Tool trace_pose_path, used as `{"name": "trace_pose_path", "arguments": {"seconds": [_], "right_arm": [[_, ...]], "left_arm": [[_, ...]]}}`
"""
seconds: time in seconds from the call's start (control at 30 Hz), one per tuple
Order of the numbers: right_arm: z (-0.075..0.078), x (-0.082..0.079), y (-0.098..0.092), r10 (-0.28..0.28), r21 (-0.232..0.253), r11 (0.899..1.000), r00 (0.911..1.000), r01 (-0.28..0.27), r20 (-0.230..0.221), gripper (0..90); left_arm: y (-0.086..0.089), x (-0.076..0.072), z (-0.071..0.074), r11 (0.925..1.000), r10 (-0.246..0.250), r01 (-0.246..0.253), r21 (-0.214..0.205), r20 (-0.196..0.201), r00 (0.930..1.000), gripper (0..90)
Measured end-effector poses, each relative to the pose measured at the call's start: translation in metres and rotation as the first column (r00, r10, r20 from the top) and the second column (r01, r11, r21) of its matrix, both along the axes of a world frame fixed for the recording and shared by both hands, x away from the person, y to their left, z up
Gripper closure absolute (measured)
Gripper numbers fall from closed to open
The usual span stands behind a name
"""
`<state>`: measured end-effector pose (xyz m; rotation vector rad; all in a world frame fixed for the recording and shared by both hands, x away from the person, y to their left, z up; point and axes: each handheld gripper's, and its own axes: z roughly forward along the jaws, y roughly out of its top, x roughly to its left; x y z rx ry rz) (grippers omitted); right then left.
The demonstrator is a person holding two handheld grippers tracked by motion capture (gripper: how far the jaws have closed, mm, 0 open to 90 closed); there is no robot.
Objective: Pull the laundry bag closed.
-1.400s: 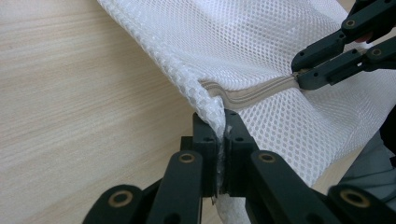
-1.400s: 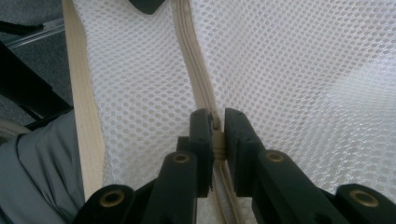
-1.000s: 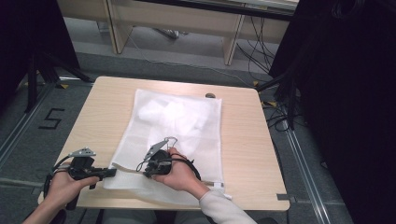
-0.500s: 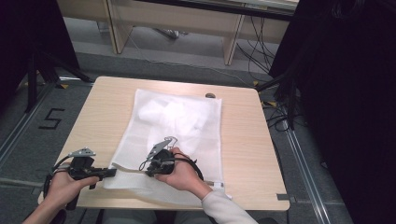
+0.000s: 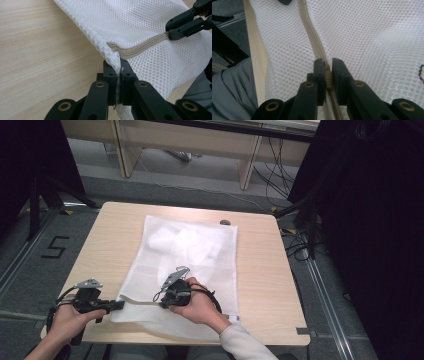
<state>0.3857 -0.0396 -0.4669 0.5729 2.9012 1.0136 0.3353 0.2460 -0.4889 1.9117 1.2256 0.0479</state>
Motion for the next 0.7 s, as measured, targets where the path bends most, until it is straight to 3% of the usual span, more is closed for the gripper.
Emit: {"name": "trace_pose_path", "arguments": {"seconds": [0.7], "right_arm": [[0.0045, -0.0009, -0.0082, -0.015, 0.009, 1.000, 0.9999, 0.016, -0.006, 82.7]], "left_arm": [[0.0004, 0.0001, 0.0002, 1.0000, -0.002, 0.002, 0.002, 0.001, 1.0000, 85.5]]}}
